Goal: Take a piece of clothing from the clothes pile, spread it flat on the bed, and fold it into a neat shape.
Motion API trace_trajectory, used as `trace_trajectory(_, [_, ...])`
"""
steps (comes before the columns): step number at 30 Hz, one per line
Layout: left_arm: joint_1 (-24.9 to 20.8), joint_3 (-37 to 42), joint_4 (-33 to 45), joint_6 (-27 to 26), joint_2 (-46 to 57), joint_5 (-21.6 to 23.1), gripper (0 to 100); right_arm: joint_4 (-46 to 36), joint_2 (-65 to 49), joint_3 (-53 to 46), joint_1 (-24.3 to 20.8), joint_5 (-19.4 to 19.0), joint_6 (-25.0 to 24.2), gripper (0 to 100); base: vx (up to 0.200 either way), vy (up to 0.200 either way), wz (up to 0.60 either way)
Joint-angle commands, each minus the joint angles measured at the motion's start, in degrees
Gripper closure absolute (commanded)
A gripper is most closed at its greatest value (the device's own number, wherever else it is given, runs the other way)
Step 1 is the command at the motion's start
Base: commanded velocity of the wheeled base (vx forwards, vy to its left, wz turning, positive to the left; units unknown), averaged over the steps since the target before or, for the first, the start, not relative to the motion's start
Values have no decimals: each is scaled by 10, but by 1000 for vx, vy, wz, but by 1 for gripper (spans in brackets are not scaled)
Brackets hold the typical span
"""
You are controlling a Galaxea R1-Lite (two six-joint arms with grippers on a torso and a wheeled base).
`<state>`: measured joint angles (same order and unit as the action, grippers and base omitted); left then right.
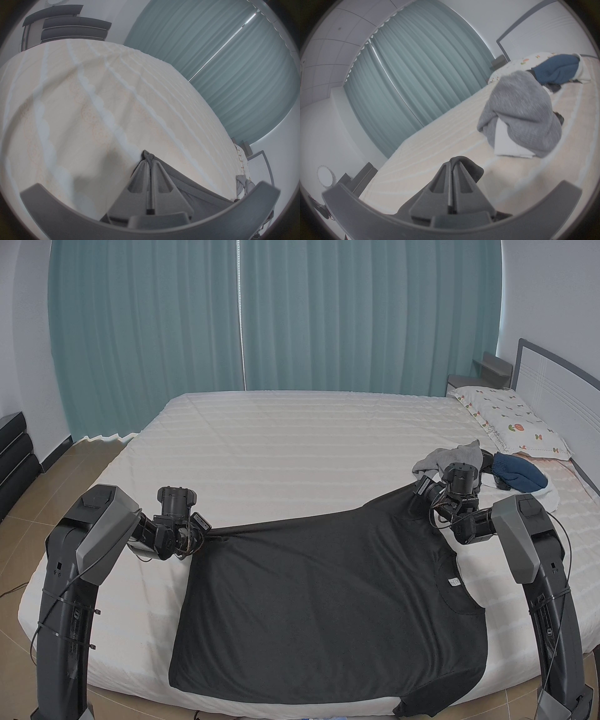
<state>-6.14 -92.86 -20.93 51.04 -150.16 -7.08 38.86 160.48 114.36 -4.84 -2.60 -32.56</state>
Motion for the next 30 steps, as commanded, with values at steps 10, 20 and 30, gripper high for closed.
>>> trace_trajectory(10, [-2,-21,-5,-2,-7,-8,100,9,27,2,-5,-1,39,100,0,0,0])
trace_trajectory(20, [-2,-36,-6,-2,-15,-34,100,13,42,2,5,-2,53,100,0,0,0])
trace_trajectory(30, [-4,-29,-71,-4,-22,-52,100,45,6,2,14,-3,47,100,0,0,0])
